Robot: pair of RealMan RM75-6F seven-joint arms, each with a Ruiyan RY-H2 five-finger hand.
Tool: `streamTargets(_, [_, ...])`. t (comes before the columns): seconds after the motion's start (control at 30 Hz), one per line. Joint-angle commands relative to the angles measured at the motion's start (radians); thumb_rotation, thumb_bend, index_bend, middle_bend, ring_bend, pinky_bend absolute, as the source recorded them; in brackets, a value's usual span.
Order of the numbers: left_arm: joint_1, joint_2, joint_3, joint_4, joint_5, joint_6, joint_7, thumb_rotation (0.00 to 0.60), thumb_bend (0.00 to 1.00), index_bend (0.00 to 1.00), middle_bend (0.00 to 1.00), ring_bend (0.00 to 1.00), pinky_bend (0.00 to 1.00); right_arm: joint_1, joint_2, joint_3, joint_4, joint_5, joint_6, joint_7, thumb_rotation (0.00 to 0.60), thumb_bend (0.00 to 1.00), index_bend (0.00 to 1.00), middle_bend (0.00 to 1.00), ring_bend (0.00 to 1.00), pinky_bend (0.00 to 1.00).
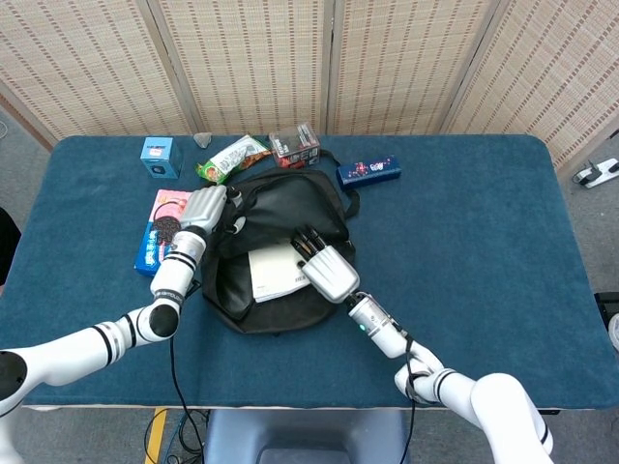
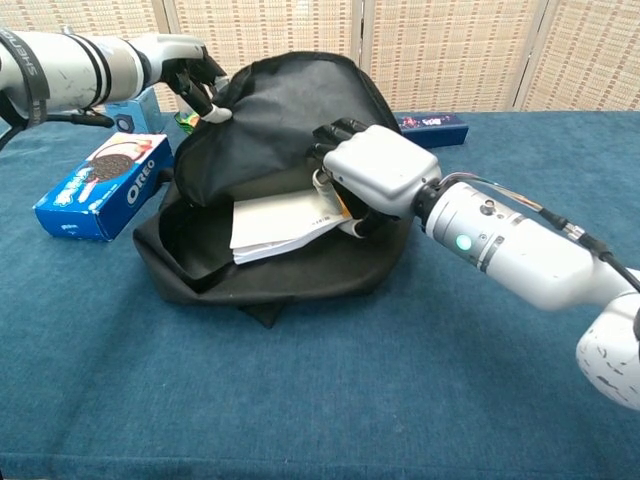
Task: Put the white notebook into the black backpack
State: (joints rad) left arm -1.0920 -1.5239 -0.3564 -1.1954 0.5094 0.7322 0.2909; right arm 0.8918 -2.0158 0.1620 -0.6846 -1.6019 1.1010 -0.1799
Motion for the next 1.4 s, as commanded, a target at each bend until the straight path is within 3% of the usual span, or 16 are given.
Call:
streamTargets(0.03, [0.000,0.010,0.003,-0.005,-0.014,-0.005,0.001,0.600,0.57,0.76,0.39,0.32,0.09,0.009,-0.034,-0.003,0.058,0.002,0.018,-0.014,0.600,0.57,0.60,0.17,0.00,0.00])
streamTargets(0.1, [0.002,0.016,0.007,-0.010,-0.012,-0.008,0.001,0.600,0.57,0.76,0.39,0.32,0.09,0.007,-0.043,-0.006,0.077,0.006,0.021,-0.019,0.600,0.51,0.56,0.16,0.00,0.00])
streamTargets(0.2, [0.005,0.022,0.015,-0.019,-0.007,-0.009,-0.001,0.600,0.57,0.75,0.39,0.32,0.09,-0.001,-0.045,-0.010,0.082,0.012,0.030,-0.011,0.600,0.36,0.43,0.15,0.00,0.00])
streamTargets(0.33, [0.006,0.024,0.025,-0.028,0.003,-0.009,-0.003,0.600,0.57,0.75,0.39,0.32,0.09,-0.023,-0.020,-0.014,0.040,0.021,0.052,-0.015,0.600,0.09,0.18,0.11,0.00,0.00])
streamTargets(0.43, [0.006,0.024,0.034,-0.035,0.012,-0.006,0.001,0.600,0.57,0.75,0.39,0.32,0.09,-0.049,0.026,-0.018,-0.040,0.029,0.068,-0.044,0.600,0.01,0.06,0.08,0.00,0.00])
streamTargets(0.53, [0.007,0.027,0.044,-0.051,0.022,0.008,0.009,0.600,0.57,0.75,0.39,0.32,0.09,-0.084,0.101,-0.021,-0.177,0.054,0.057,-0.099,0.600,0.00,0.00,0.03,0.00,0.00])
streamTargets(0.77, [0.022,0.060,0.067,-0.142,0.041,0.050,0.034,0.600,0.57,0.73,0.38,0.32,0.09,-0.162,0.346,-0.050,-0.531,0.052,0.099,-0.248,0.600,0.00,0.00,0.00,0.00,0.00])
streamTargets(0.9, [0.032,0.111,0.101,-0.240,0.045,0.047,0.067,0.600,0.55,0.64,0.33,0.29,0.09,-0.219,0.481,-0.062,-0.687,0.052,0.150,-0.284,0.600,0.00,0.00,0.00,0.00,0.00])
streamTargets(1.03, [0.028,0.181,0.138,-0.359,0.009,0.023,0.108,0.600,0.46,0.49,0.26,0.25,0.09,-0.267,0.582,-0.071,-0.786,0.060,0.184,-0.291,0.600,0.00,0.00,0.01,0.00,0.00])
streamTargets(1.1, [0.023,0.217,0.160,-0.416,-0.006,0.017,0.129,0.600,0.38,0.37,0.21,0.22,0.08,-0.288,0.628,-0.076,-0.826,0.066,0.194,-0.298,0.600,0.00,0.00,0.01,0.00,0.00])
streamTargets(1.2, [0.039,0.248,0.167,-0.487,0.014,0.050,0.117,0.600,0.31,0.24,0.19,0.21,0.08,-0.315,0.678,-0.077,-0.876,0.082,0.204,-0.299,0.600,0.00,0.00,0.01,0.00,0.00])
streamTargets(1.4, [0.133,0.312,0.158,-0.587,0.157,0.138,0.013,0.600,0.27,0.17,0.19,0.21,0.08,-0.361,0.751,-0.076,-0.932,0.108,0.223,-0.269,0.600,0.00,0.00,0.02,0.00,0.00])
